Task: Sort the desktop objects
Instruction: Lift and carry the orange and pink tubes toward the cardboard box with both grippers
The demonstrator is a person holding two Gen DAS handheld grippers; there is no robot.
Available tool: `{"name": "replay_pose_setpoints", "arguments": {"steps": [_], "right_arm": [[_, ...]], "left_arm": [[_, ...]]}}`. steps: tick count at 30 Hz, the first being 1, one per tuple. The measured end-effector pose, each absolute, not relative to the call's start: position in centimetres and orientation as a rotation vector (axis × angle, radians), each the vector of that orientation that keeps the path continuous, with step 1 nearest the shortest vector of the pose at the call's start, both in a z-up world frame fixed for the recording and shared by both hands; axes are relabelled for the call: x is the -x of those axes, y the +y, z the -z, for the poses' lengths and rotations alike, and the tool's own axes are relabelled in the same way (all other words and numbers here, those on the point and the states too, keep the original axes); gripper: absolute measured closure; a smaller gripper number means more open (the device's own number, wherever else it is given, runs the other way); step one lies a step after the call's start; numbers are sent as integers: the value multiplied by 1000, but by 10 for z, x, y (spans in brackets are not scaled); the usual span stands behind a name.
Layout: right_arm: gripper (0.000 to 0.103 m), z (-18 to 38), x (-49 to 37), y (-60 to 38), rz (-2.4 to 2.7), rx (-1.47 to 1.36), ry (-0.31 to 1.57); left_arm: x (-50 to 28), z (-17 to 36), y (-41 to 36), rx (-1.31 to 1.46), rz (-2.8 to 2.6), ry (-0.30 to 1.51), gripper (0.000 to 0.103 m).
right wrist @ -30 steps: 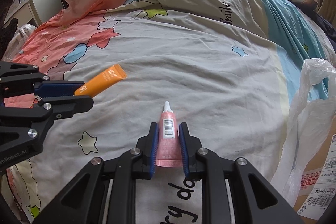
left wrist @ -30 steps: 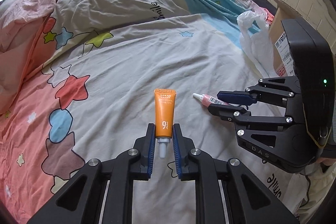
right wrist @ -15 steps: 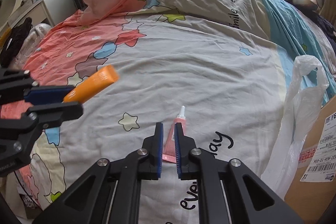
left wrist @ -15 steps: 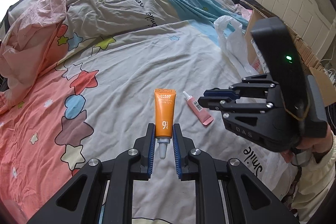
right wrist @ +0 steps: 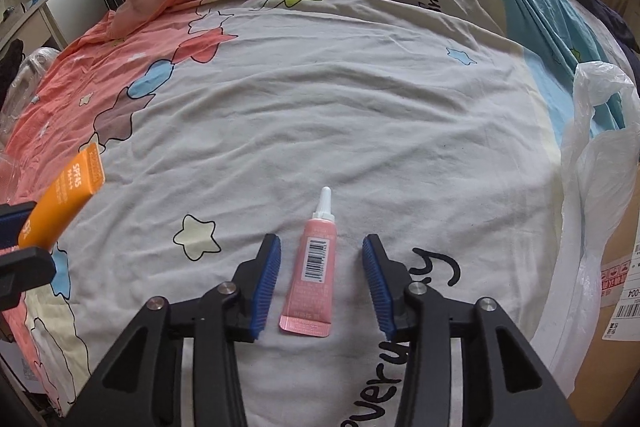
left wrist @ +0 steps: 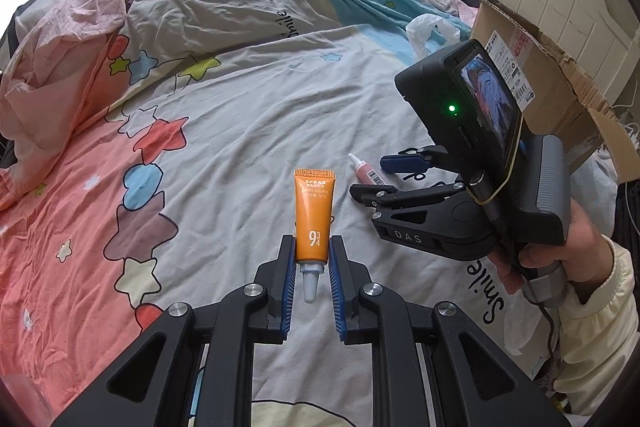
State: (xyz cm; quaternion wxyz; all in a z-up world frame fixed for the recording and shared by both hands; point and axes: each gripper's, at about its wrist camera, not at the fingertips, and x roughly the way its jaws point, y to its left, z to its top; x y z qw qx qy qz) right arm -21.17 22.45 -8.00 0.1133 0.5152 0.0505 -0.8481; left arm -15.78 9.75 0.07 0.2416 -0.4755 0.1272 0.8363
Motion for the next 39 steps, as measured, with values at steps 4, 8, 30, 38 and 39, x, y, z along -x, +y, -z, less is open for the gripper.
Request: {"name": "replay_pose_setpoints", "arguments": {"steps": [4, 8, 30, 38, 39], "right_arm": [[85, 77, 206, 223, 2464, -1524, 165], [85, 70, 196, 221, 2461, -1510, 186], [85, -55, 100, 248, 2689, -1222, 265], [85, -91, 66, 281, 2780, -1161, 258], [85, -95, 62, 286, 2793, -1154, 255]], "left_arm": [[158, 1, 99, 1306, -2279, 346, 87], [155, 0, 102, 1309, -2271, 356, 87], [95, -68, 140, 1154, -2283, 385, 87], [63, -100, 172, 1061, -2262, 411, 87], [59, -104, 176, 1049, -2259, 414, 87]]}}
